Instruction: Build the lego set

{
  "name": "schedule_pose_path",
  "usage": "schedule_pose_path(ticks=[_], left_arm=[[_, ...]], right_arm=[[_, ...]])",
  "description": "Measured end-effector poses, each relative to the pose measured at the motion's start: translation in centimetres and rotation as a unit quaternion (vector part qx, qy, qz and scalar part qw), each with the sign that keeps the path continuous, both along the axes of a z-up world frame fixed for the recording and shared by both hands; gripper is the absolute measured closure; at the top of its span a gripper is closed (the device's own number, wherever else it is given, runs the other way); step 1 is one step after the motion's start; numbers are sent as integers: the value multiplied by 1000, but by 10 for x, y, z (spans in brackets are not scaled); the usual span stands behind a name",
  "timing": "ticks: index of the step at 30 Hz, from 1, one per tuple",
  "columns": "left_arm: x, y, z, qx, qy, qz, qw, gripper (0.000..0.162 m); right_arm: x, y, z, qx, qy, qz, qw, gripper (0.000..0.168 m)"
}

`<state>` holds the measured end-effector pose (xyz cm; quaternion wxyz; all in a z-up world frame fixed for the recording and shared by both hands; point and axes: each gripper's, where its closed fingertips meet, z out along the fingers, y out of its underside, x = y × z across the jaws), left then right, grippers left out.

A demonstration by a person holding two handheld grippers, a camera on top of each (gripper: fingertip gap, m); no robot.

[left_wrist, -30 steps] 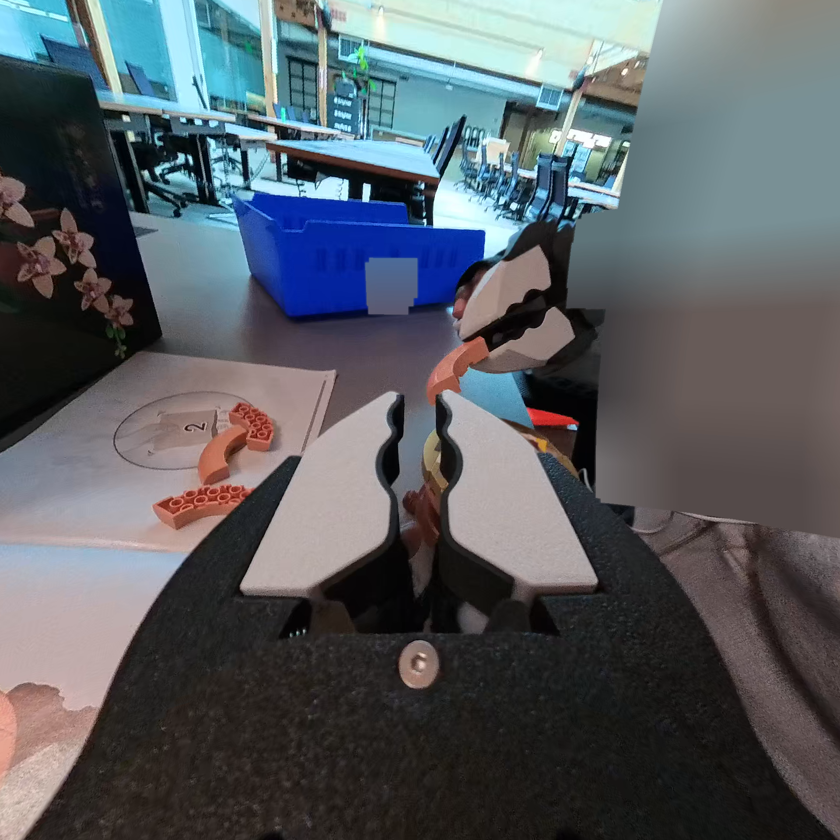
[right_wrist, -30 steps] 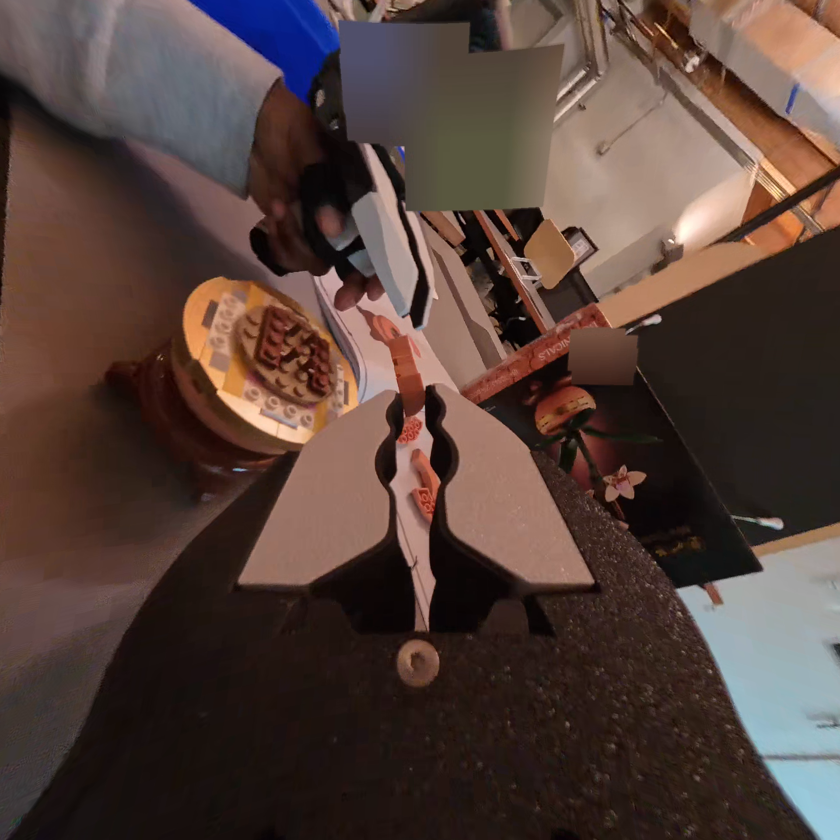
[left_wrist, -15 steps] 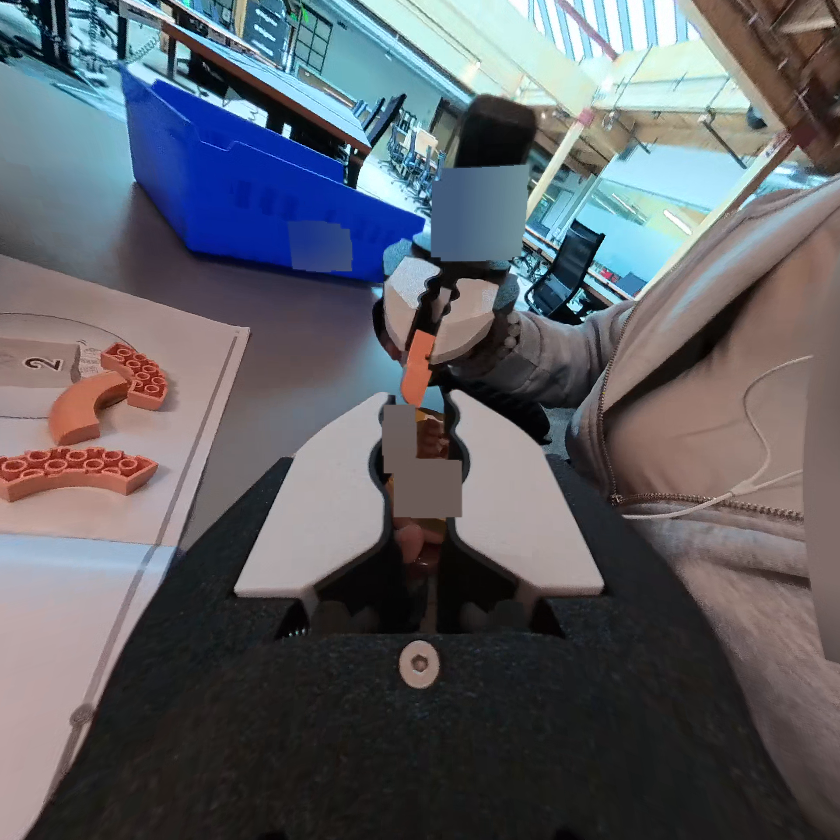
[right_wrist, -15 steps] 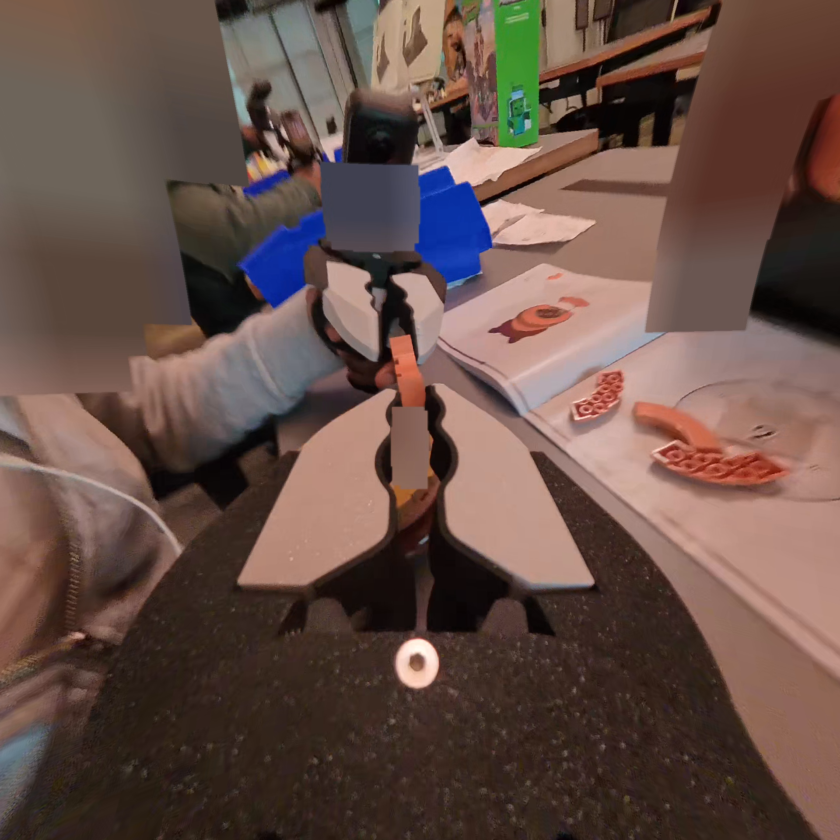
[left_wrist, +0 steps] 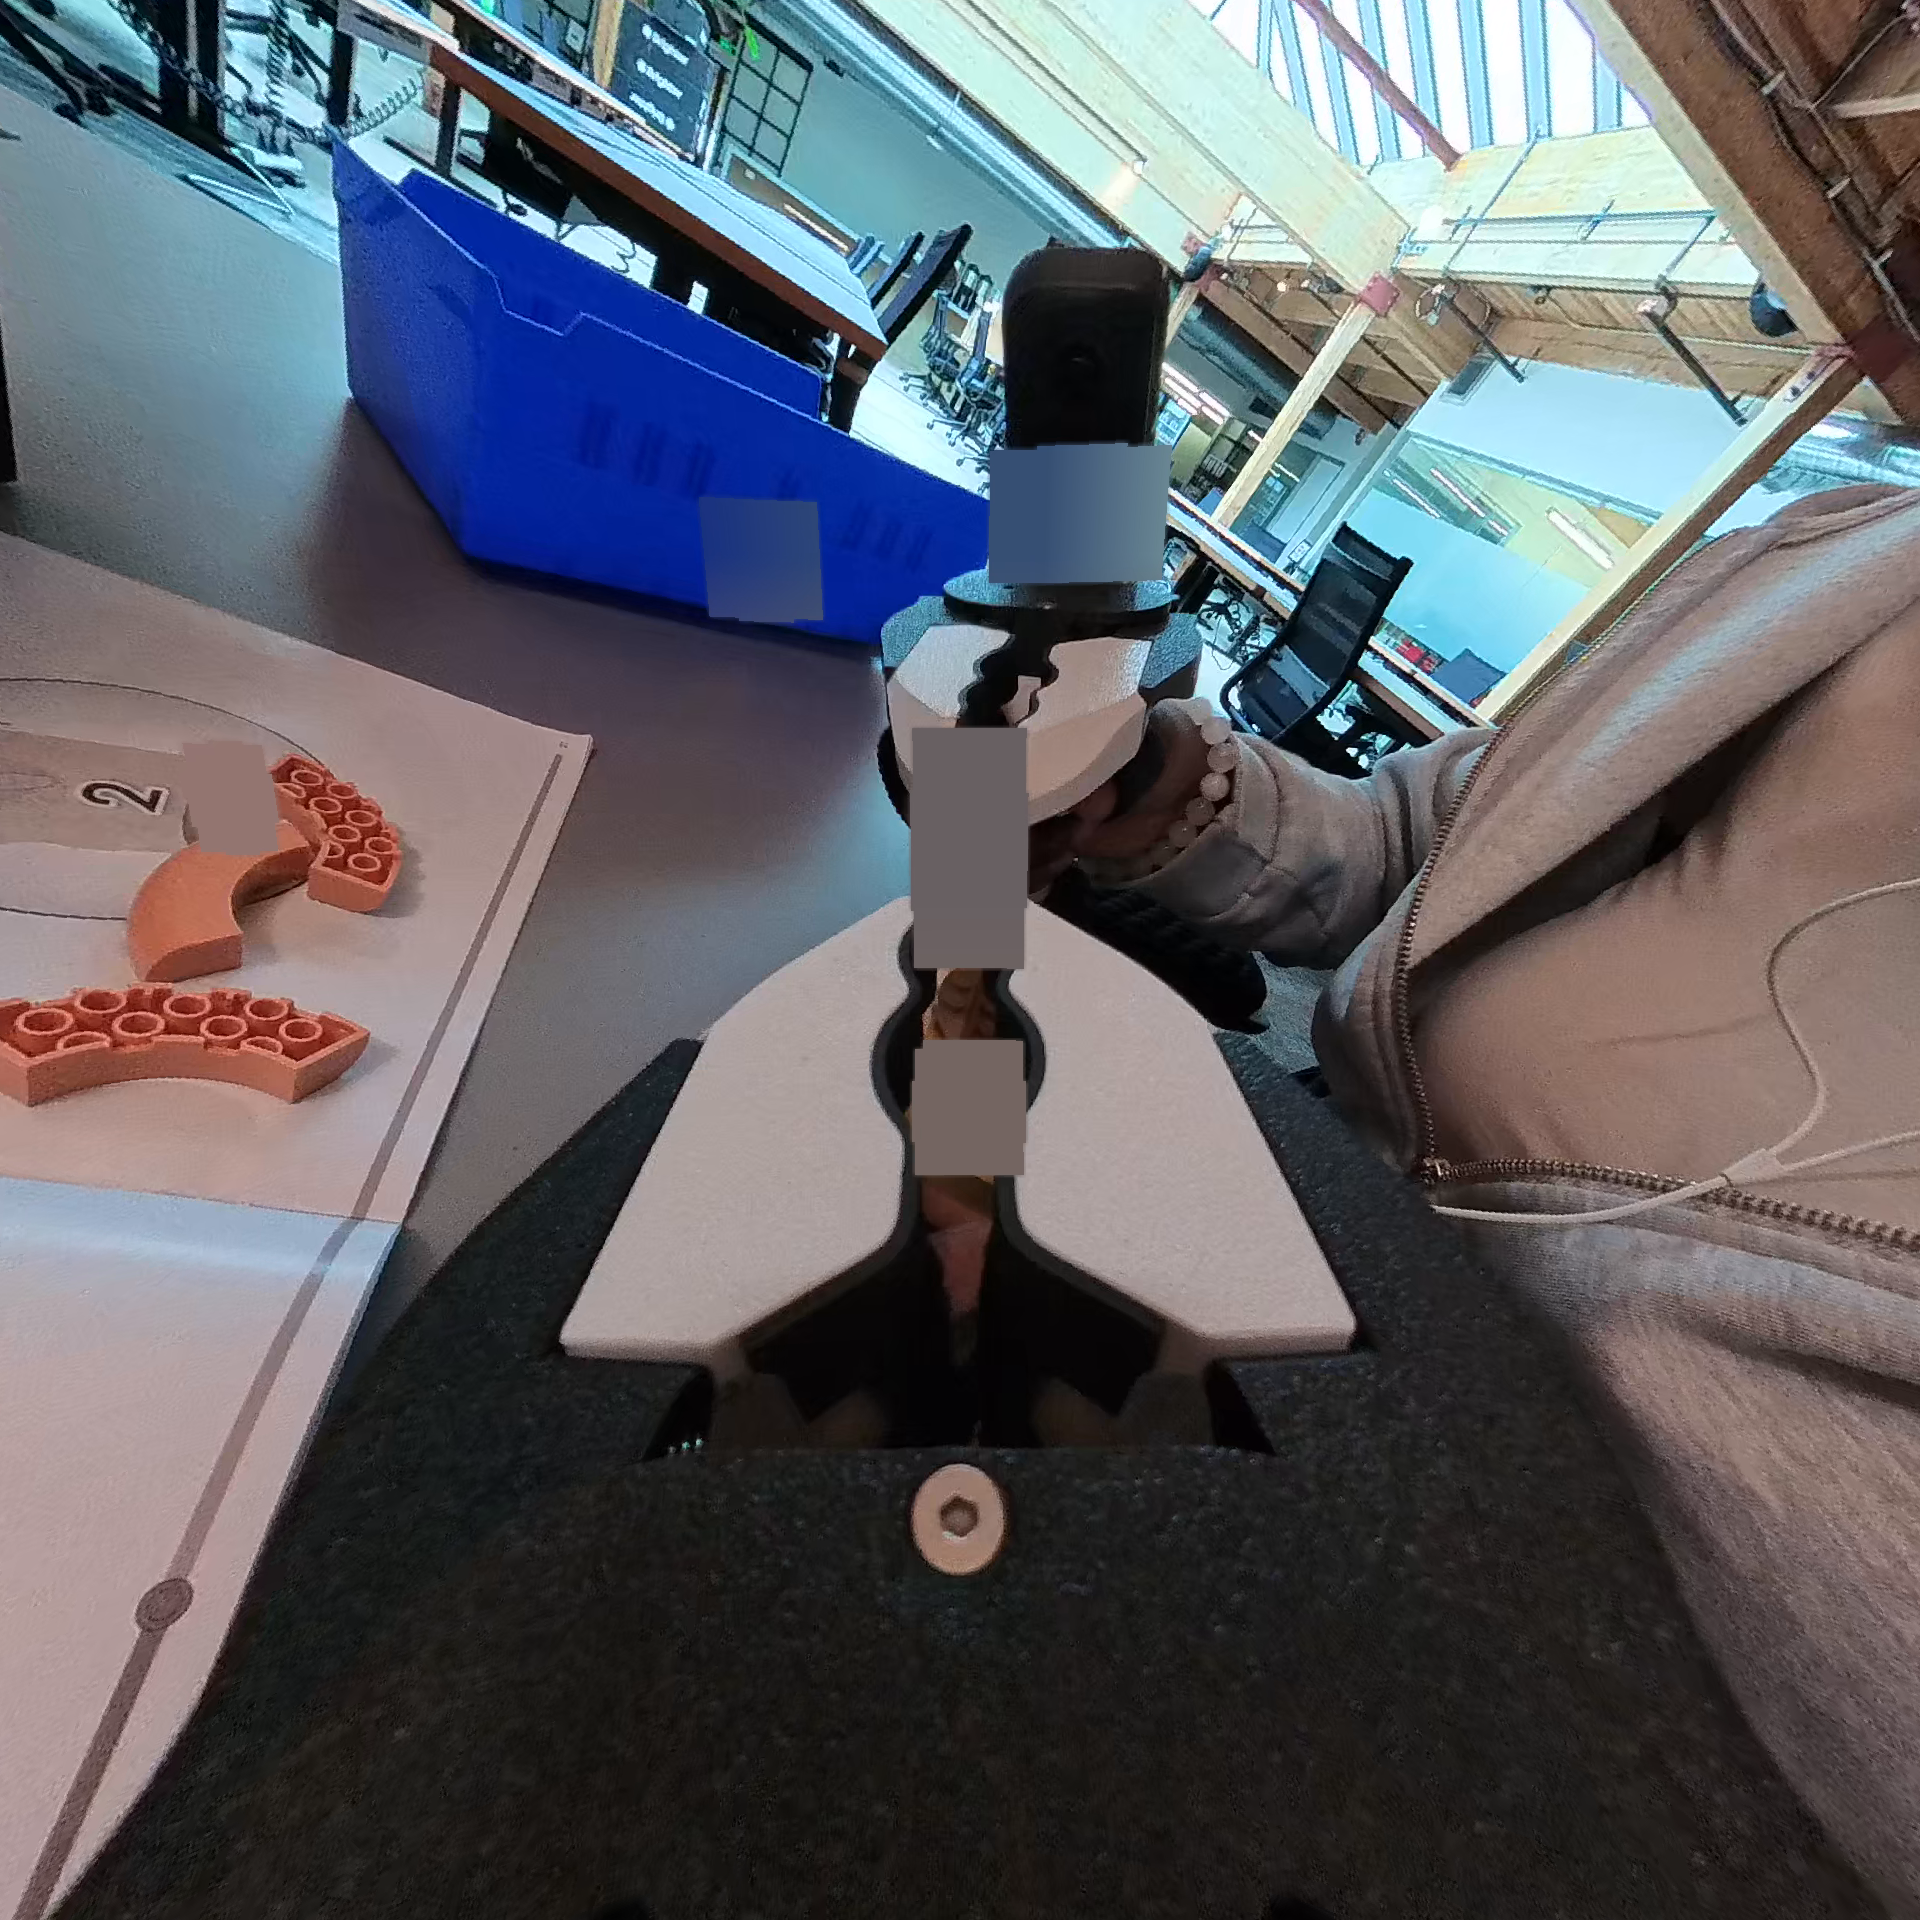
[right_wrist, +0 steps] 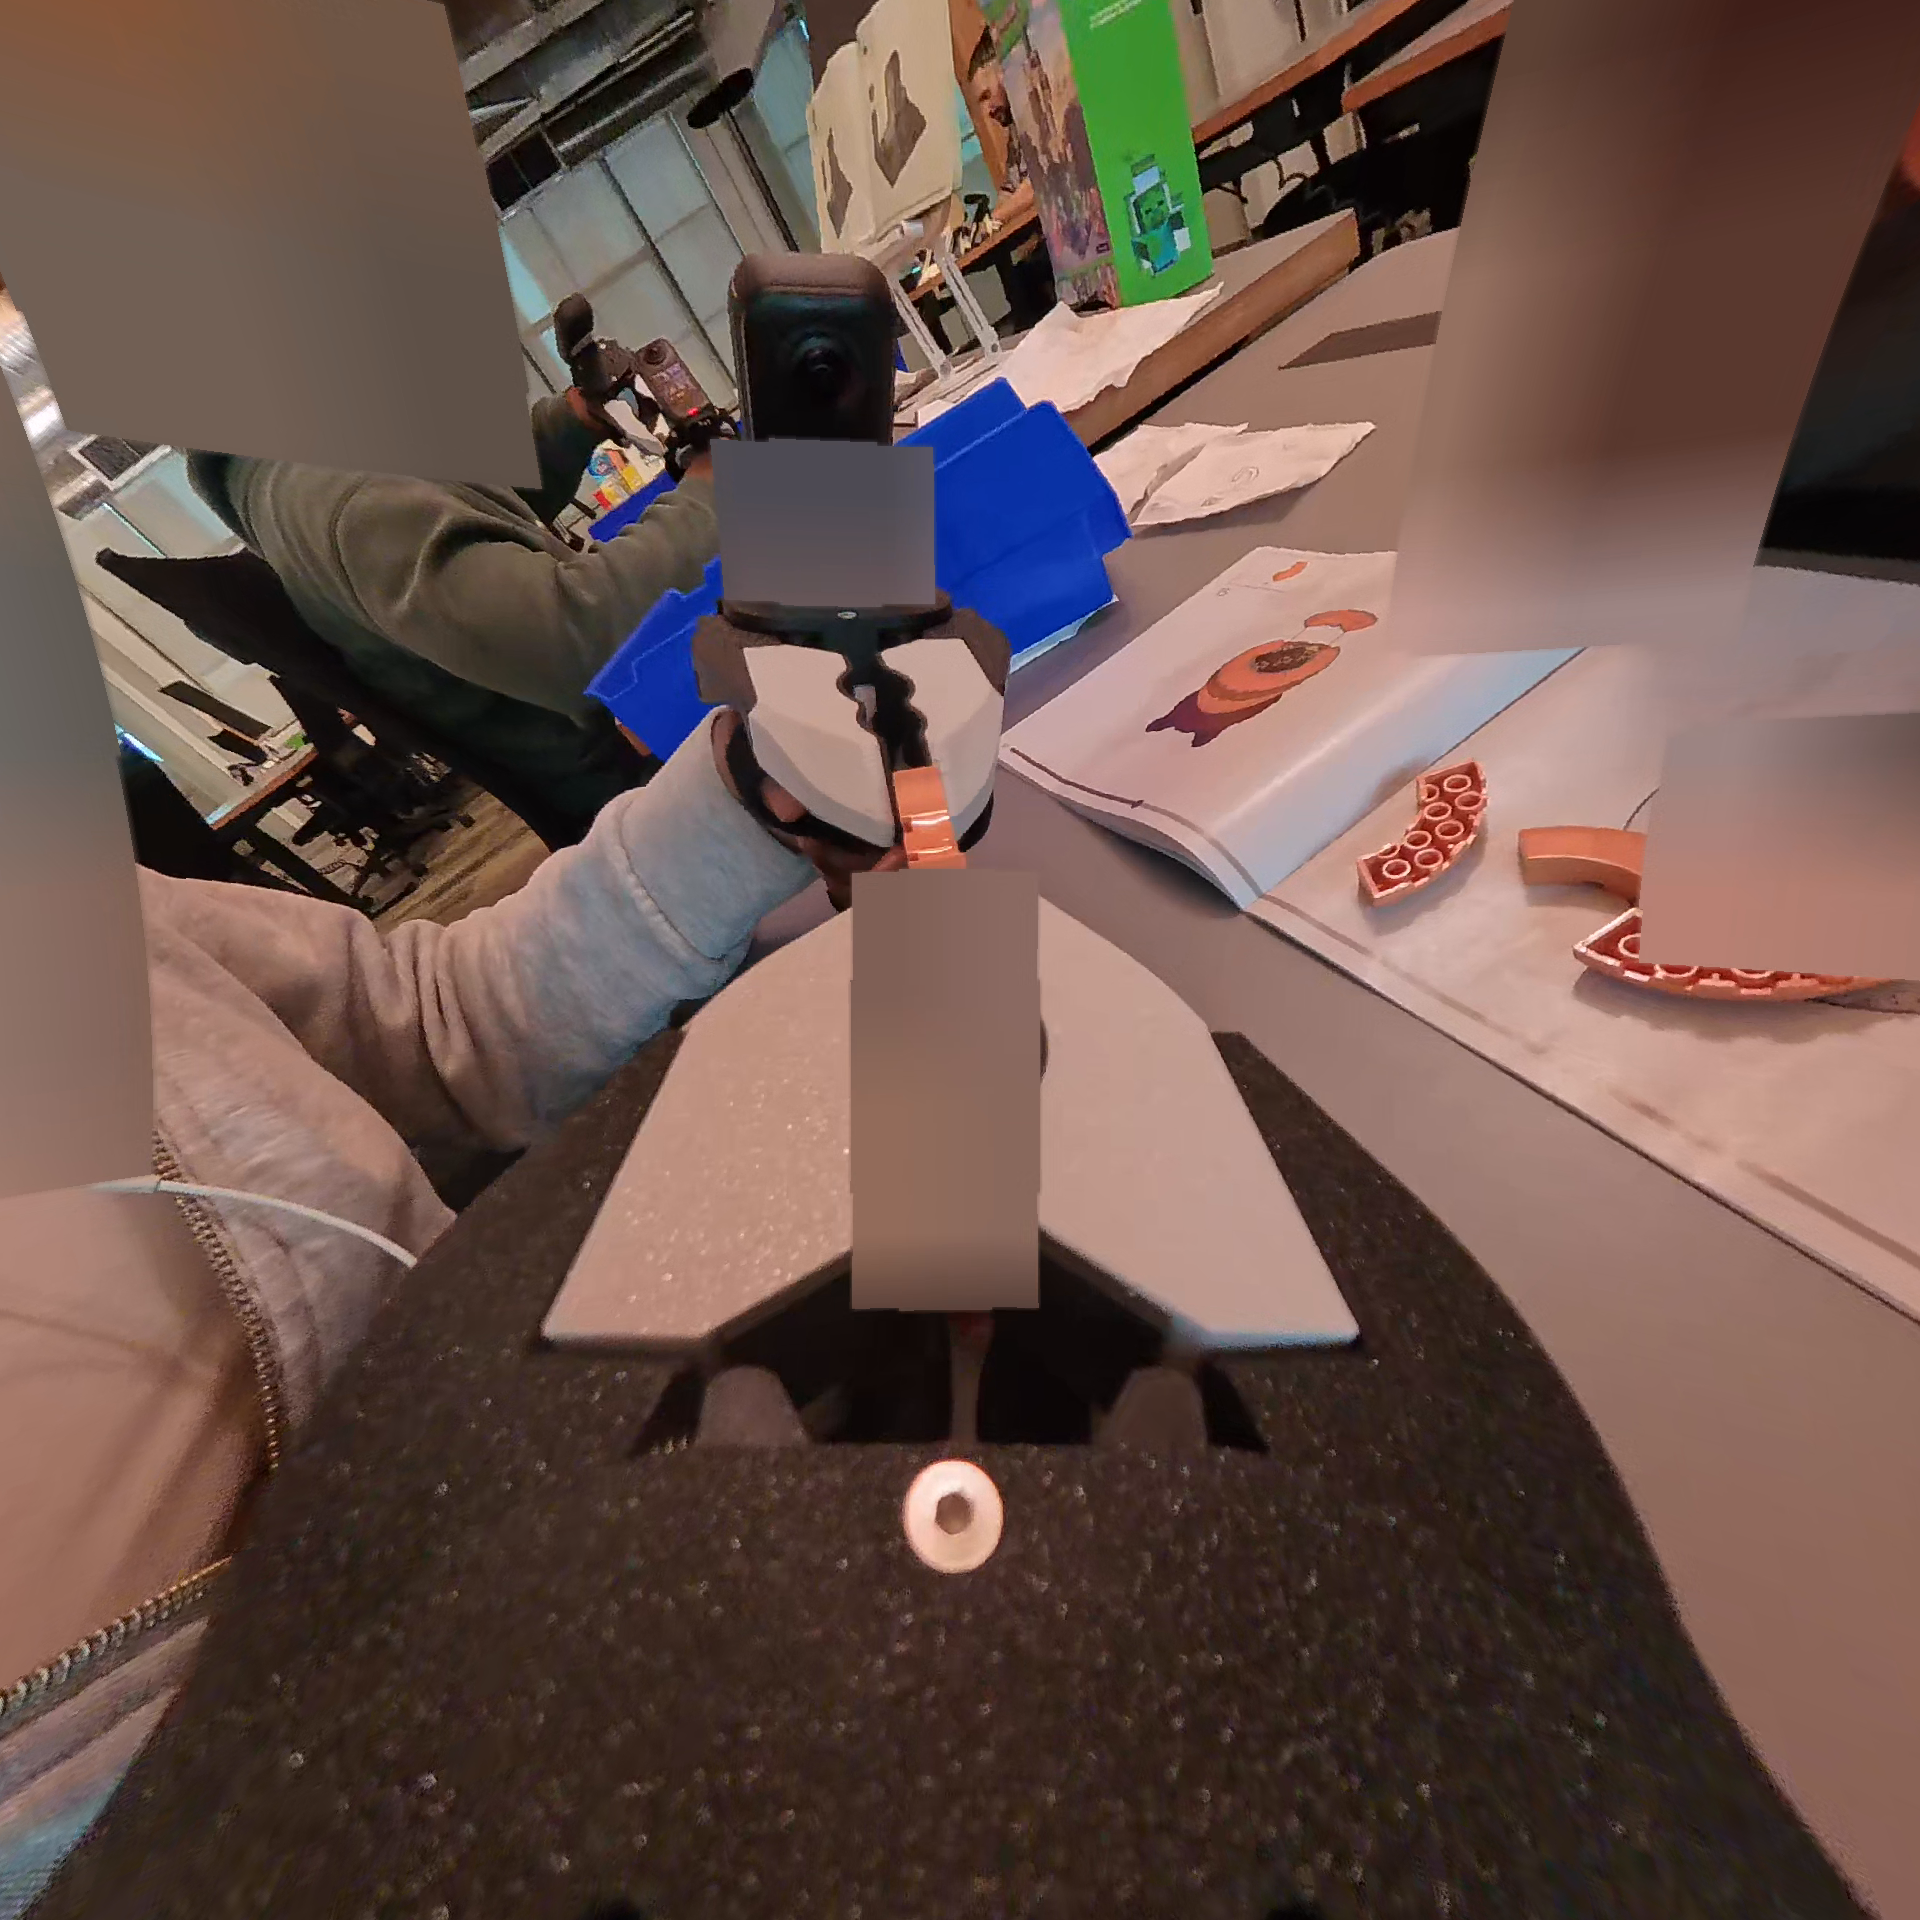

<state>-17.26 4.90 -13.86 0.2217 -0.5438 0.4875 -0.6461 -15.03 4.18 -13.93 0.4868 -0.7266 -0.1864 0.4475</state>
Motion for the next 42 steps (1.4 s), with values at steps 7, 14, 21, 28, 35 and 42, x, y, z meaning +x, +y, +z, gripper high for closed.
schedule_pose_path(ticks=[7,14,21,28,35,42], left_arm=[[2,0,-4,-5,5,-1,1000,155],[3,0,-7,-12,7,-5,1000,155],[3,-1,-10,-15,8,-10,1000,155],[4,-1,-12,-18,9,-9,1000,155],[5,1,-14,-23,9,-6,1000,155],[7,5,-12,-23,-4,11,1000,154]], right_arm=[[2,-1,-4,-4,-2,-3,1000,159],[2,-2,-8,-17,4,-5,1000,159],[2,-3,-11,-10,-4,-8,1000,159],[3,-3,-13,-4,-8,-11,1000,159],[4,-1,-15,5,-15,-16,1000,159],[4,3,-14,56,-45,-27,997,159]])
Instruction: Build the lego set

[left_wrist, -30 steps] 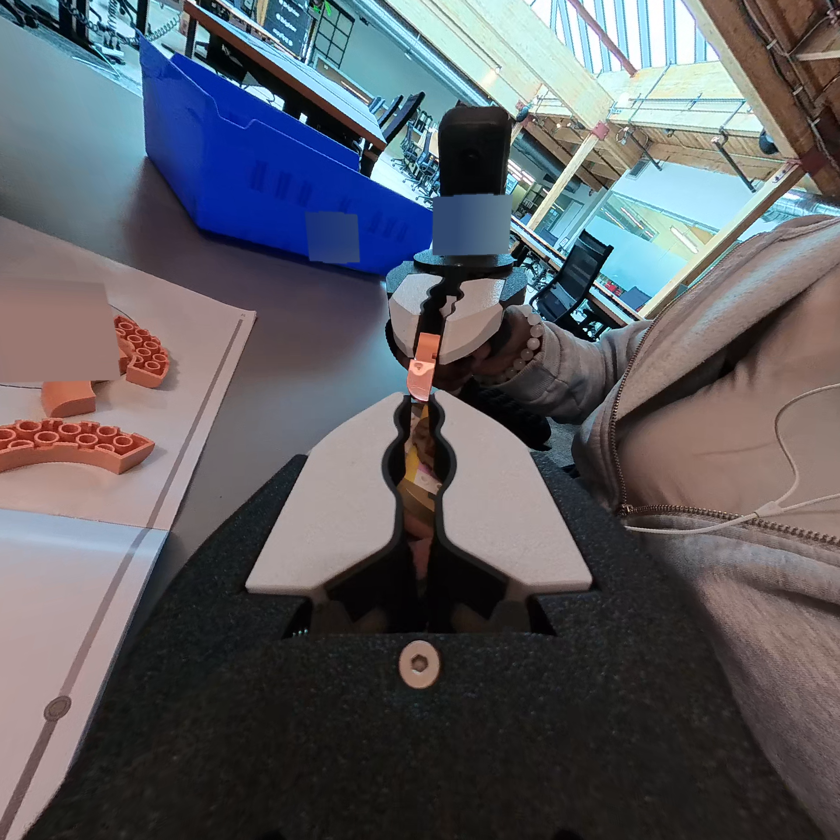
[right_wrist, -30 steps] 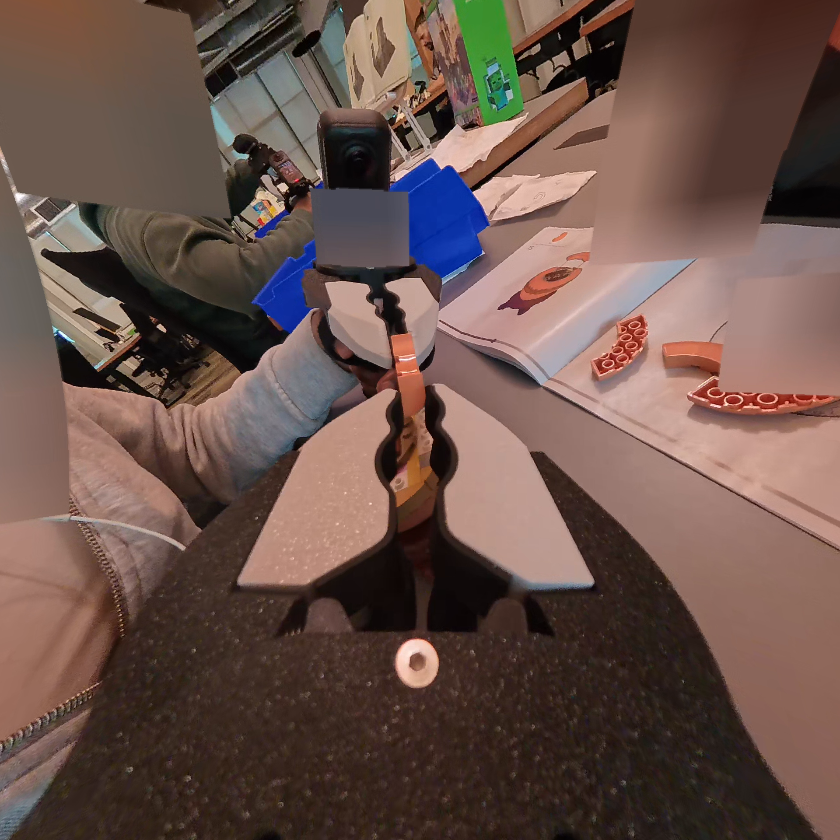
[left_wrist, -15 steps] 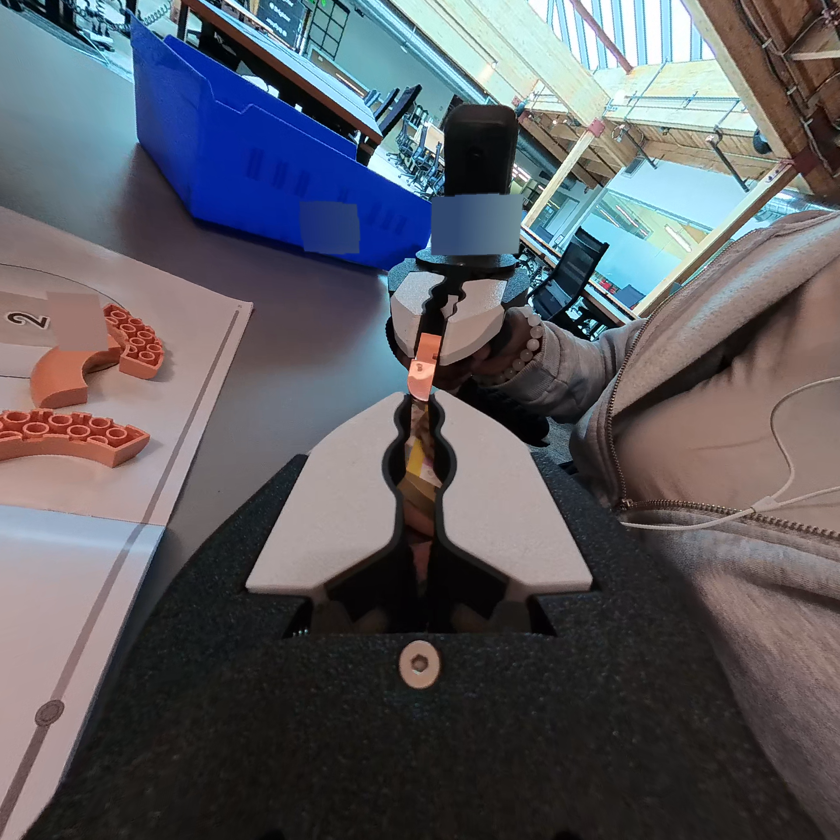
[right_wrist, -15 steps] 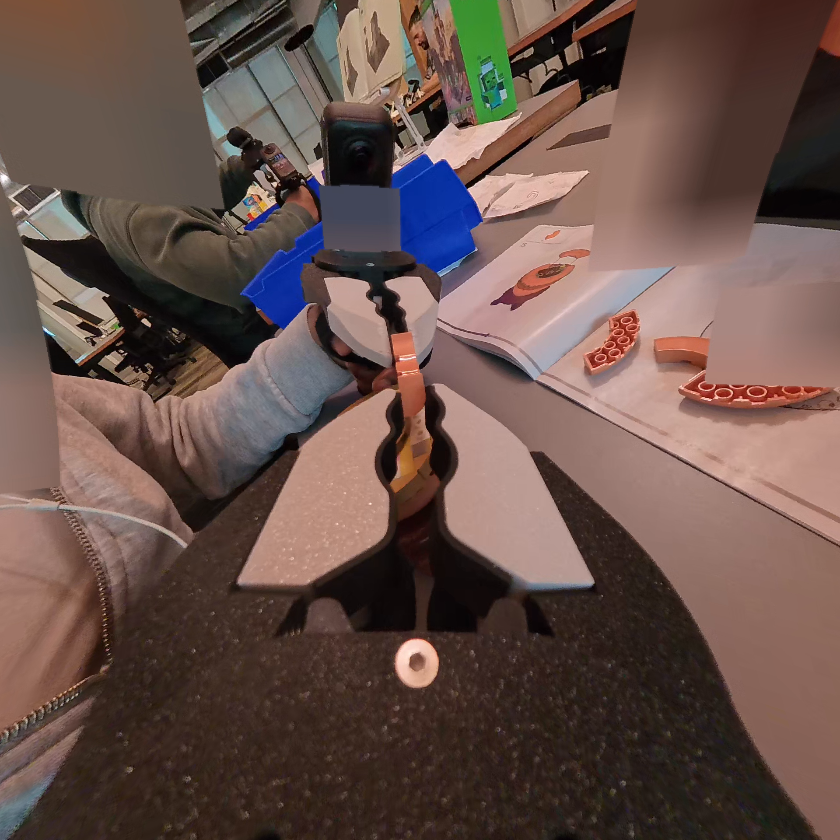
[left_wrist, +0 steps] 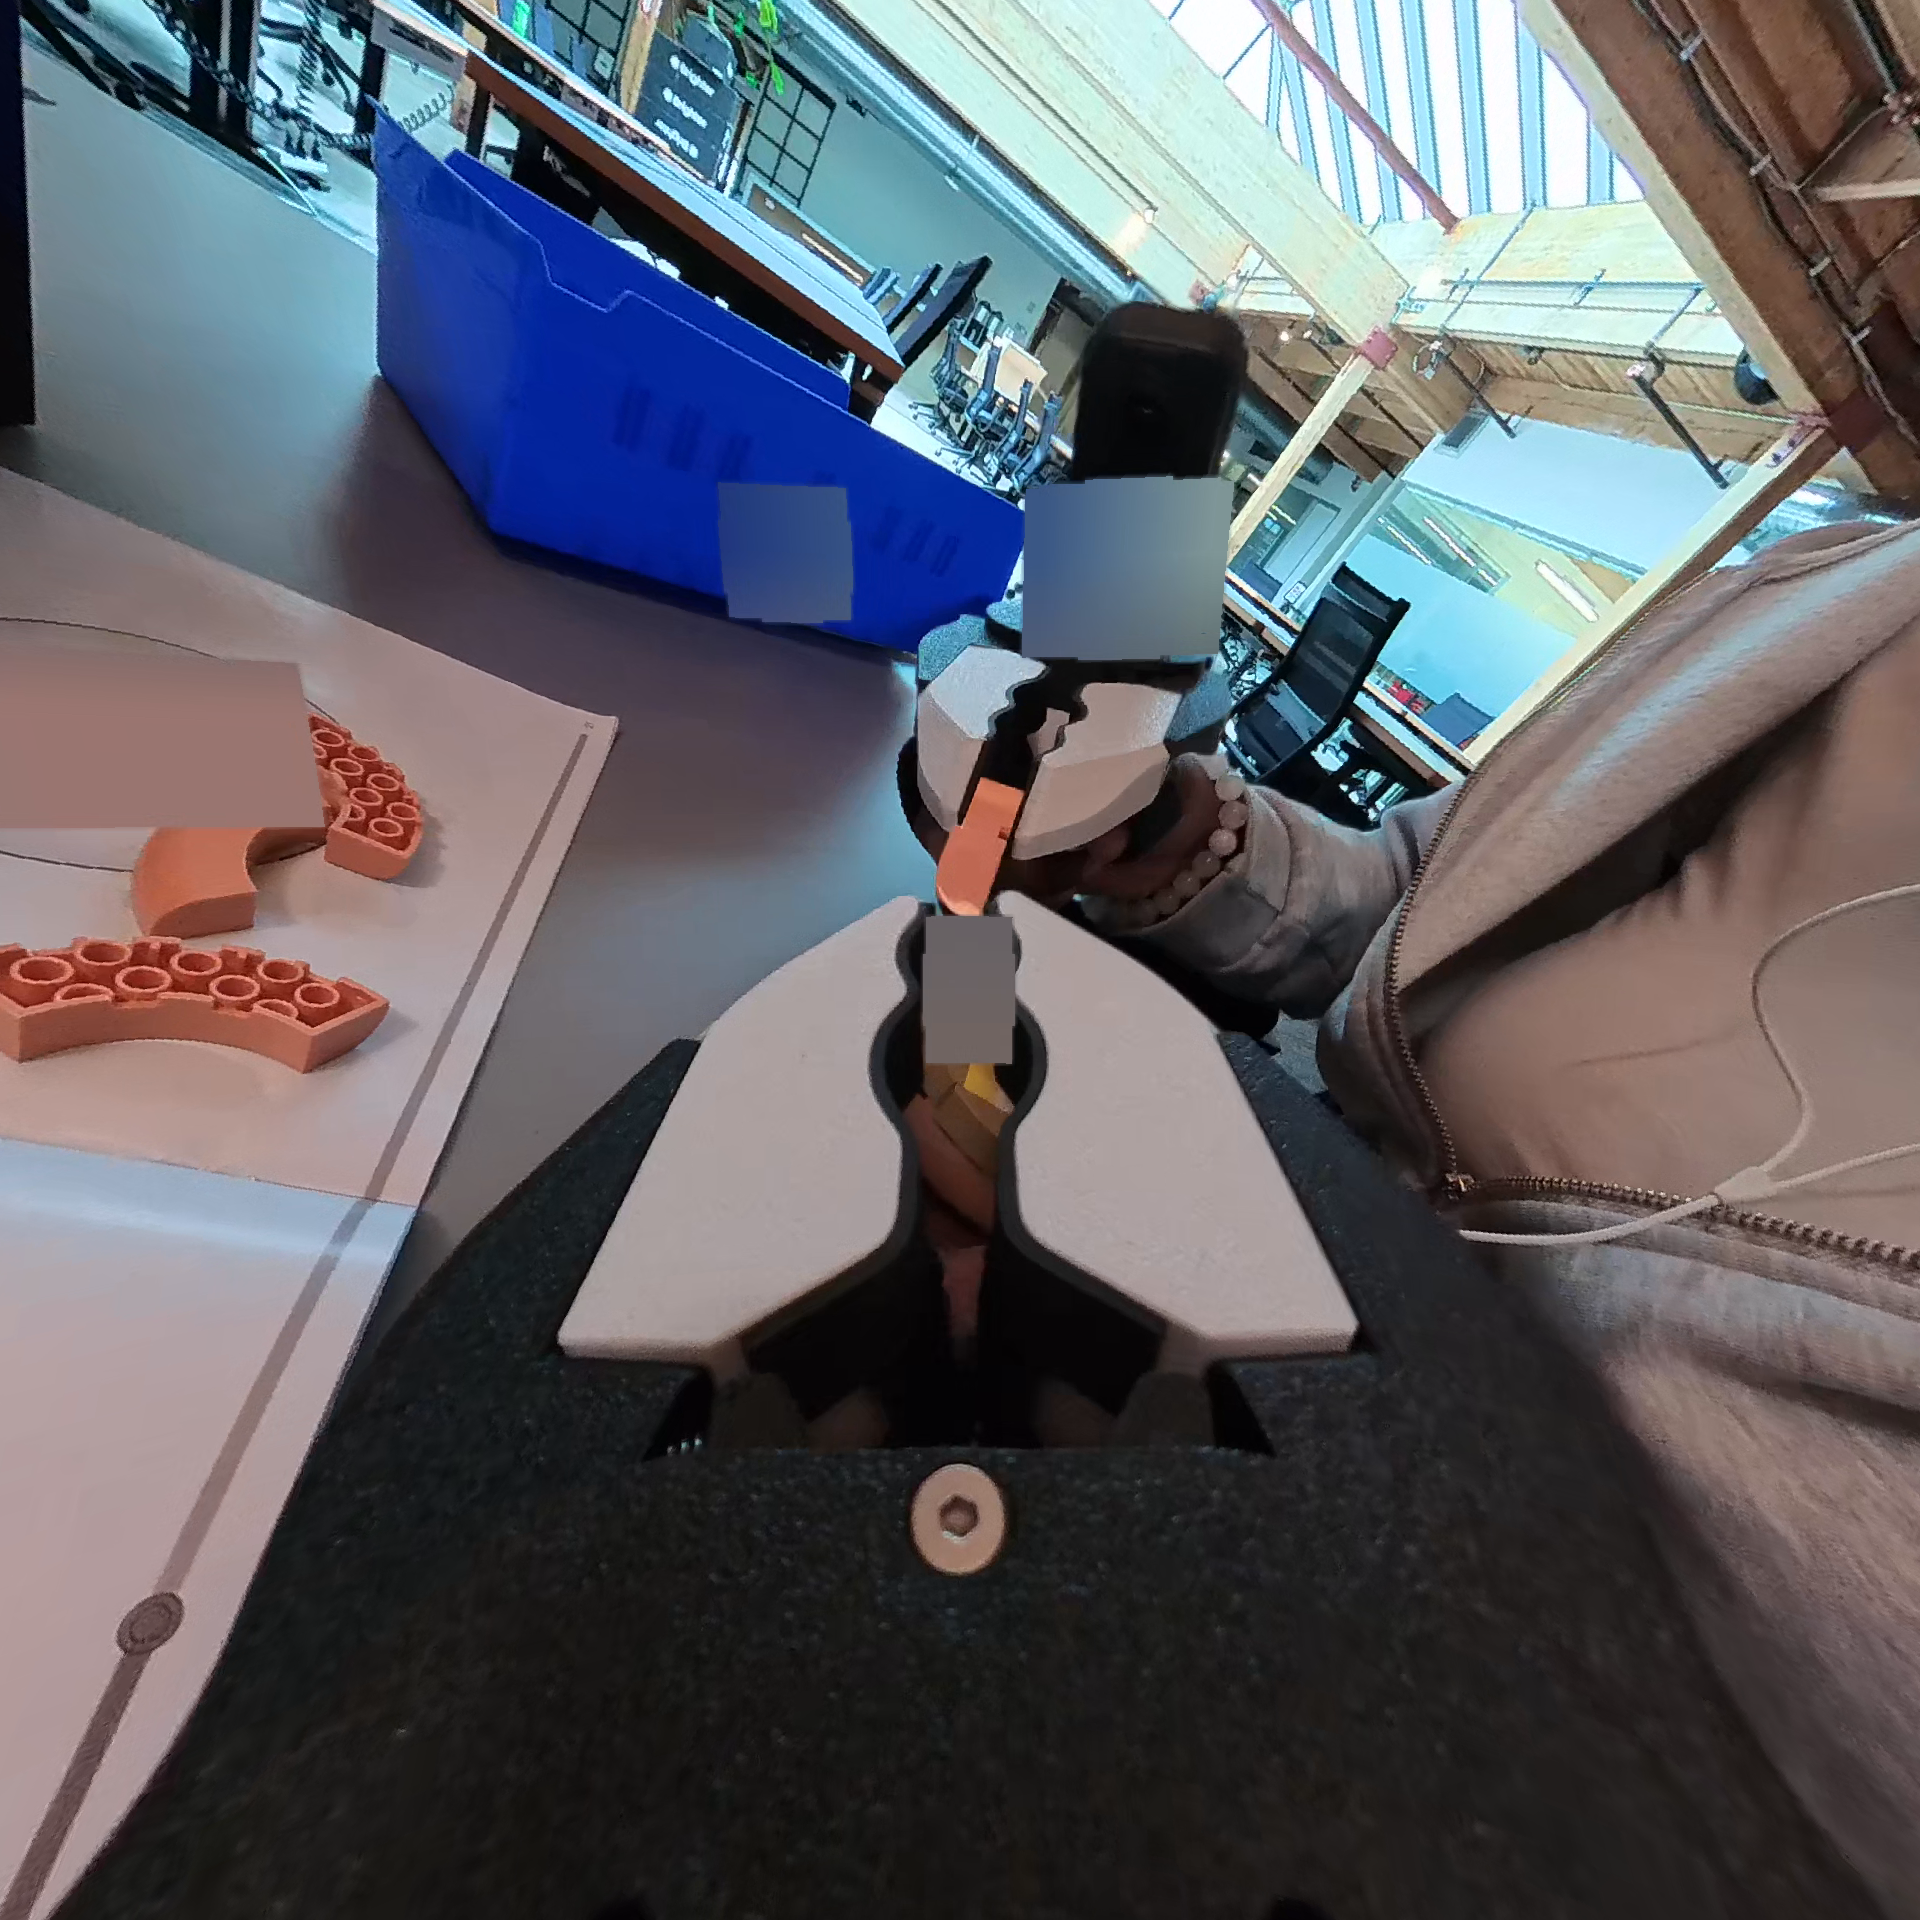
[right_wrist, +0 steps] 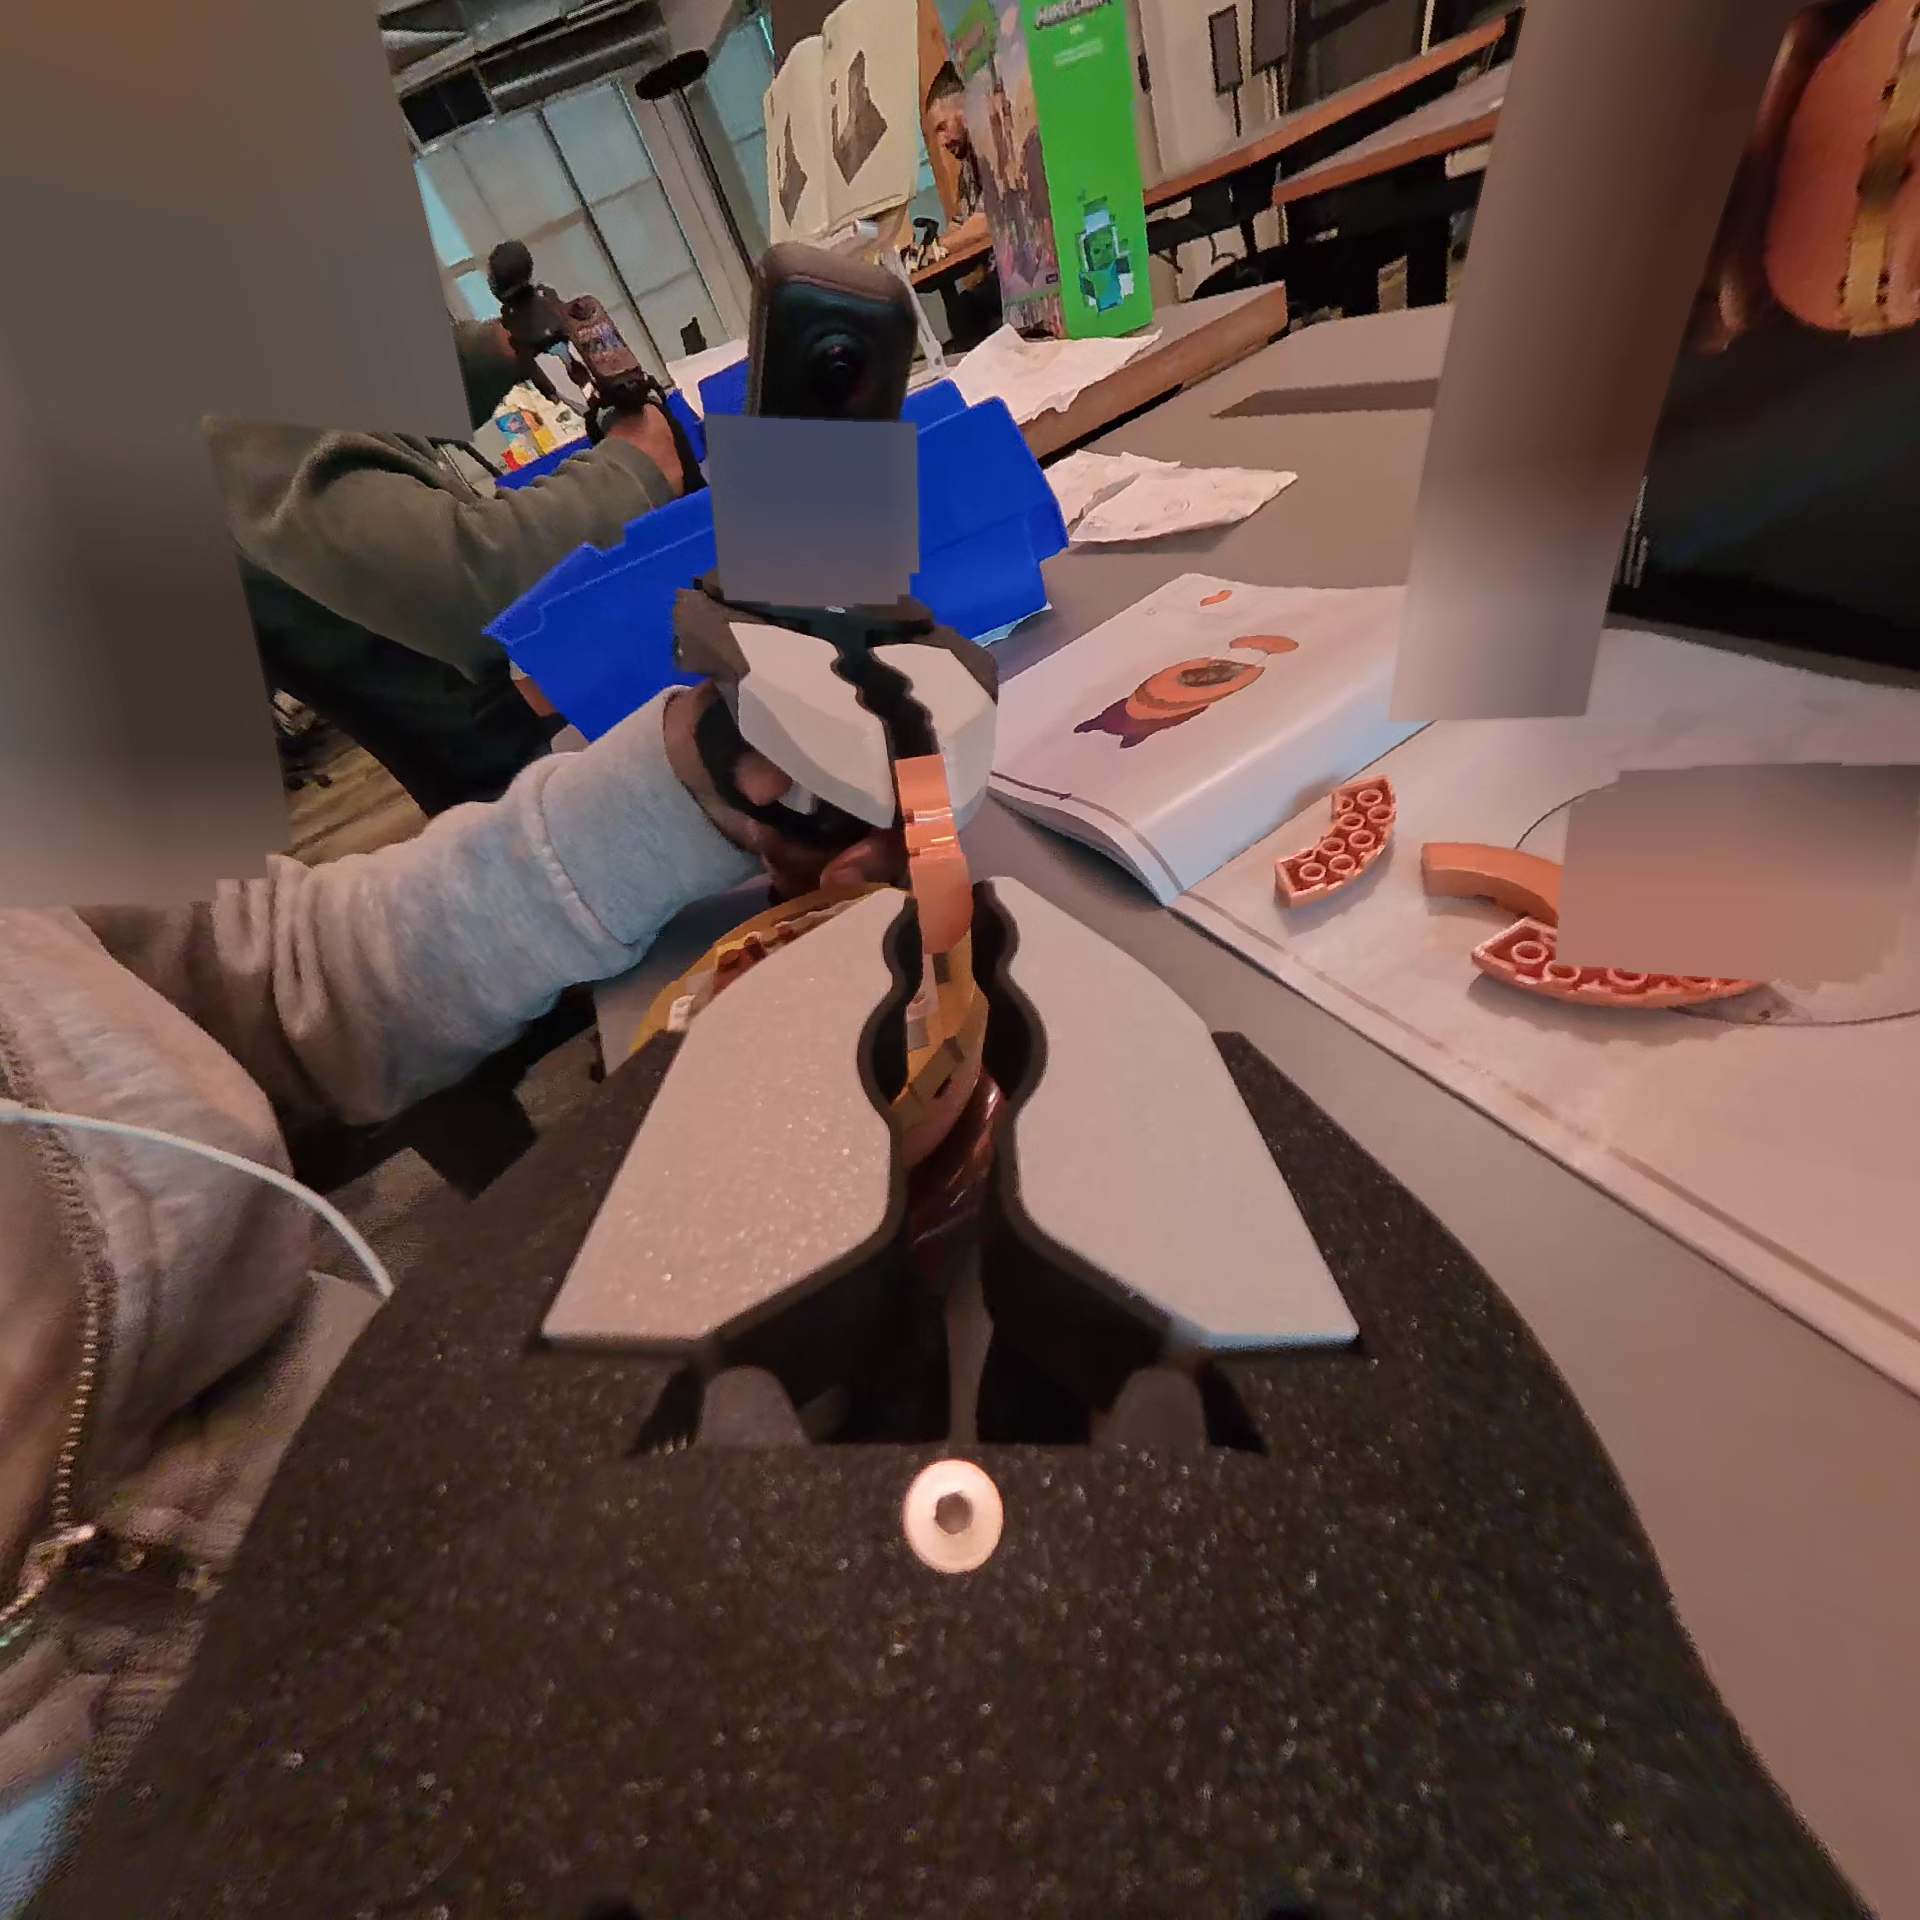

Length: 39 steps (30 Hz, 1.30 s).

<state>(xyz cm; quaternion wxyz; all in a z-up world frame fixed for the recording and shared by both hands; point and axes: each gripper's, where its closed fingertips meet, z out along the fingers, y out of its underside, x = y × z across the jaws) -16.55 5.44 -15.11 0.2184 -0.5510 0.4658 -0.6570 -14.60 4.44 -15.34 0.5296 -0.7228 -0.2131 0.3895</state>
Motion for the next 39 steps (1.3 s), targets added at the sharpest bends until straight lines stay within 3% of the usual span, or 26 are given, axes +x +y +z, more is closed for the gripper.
schedule_pose_path(ticks=[7,25,39], left_arm=[[1,0,-5,1,8,-1,1000,153],[0,-6,-1,-18,-11,-26,999,153],[-1,-5,-2,-32,-7,-28,999,153]], right_arm=[[-1,0,-7,41,-53,-18,998,159],[-1,-3,4,95,-25,-15,995,159],[-1,-2,2,80,-22,-11,997,159]])
